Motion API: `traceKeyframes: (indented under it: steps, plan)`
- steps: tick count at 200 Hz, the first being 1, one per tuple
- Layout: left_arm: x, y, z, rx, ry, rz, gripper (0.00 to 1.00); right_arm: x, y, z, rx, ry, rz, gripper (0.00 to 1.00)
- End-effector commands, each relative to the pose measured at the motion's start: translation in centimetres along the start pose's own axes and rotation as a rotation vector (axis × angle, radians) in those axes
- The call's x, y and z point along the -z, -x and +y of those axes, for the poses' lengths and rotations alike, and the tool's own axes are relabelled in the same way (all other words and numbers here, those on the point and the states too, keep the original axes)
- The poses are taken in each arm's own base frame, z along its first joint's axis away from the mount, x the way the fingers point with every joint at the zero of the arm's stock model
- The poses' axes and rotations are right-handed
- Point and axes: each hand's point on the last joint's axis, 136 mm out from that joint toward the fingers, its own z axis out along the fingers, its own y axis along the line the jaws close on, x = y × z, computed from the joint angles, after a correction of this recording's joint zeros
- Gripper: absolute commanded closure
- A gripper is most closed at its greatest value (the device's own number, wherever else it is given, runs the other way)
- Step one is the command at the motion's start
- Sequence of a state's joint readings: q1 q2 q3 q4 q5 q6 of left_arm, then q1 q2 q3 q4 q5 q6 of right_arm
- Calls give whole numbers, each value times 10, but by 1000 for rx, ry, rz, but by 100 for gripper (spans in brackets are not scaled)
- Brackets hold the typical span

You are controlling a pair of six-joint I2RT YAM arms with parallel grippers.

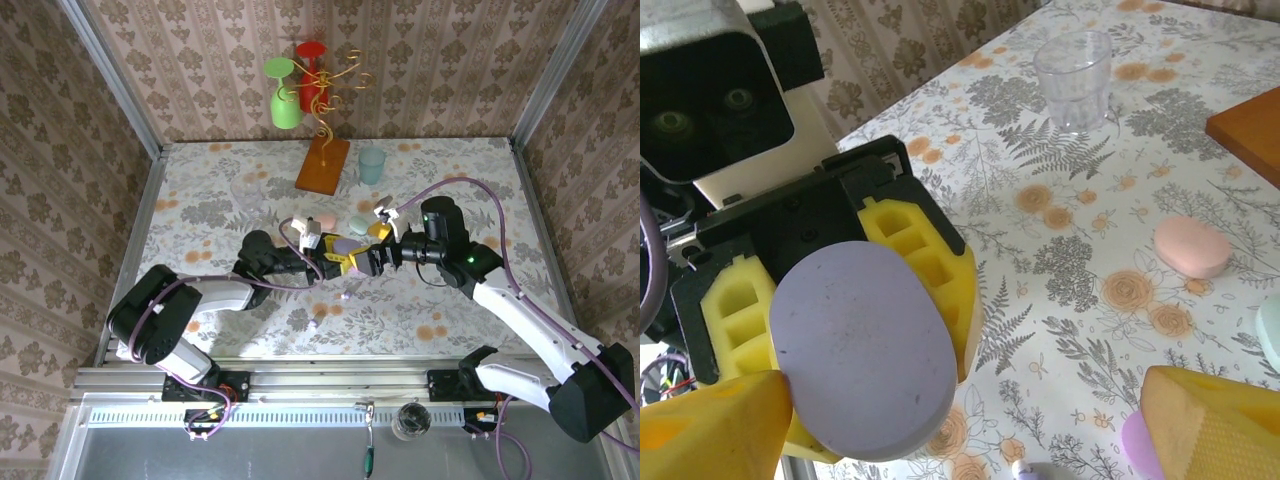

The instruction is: Insert the wireless bluetooth earbuds into the charging case

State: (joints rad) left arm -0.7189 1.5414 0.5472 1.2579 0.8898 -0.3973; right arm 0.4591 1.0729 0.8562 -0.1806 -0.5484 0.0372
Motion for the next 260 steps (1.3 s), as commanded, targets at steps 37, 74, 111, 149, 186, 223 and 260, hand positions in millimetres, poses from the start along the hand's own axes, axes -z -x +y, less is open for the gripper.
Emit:
traceKeyframes:
  steps: [37, 74, 111, 149, 186, 223, 260]
  plan:
    - [5, 4, -25, -116, -96, -4, 68, 4, 27, -23, -58, -101, -91, 11]
    - [7, 7, -31, -131, -112, -7, 68, -2, 26, -25, -72, -92, -82, 11]
    - [11, 9, -28, -142, -89, -14, 68, -1, 35, -14, -77, -34, -107, 11]
    - [15, 10, -18, -108, -50, -19, 68, 8, 42, 10, -45, 81, -150, 10]
    - [21, 11, -10, -95, -13, -24, 68, 19, 42, 16, -44, 78, -181, 9]
    - [25, 12, -8, -96, -3, -26, 68, 19, 31, 14, -54, 50, -158, 9]
    - [26, 13, -10, -86, -18, -22, 68, 10, 28, 18, -27, 67, -118, 14]
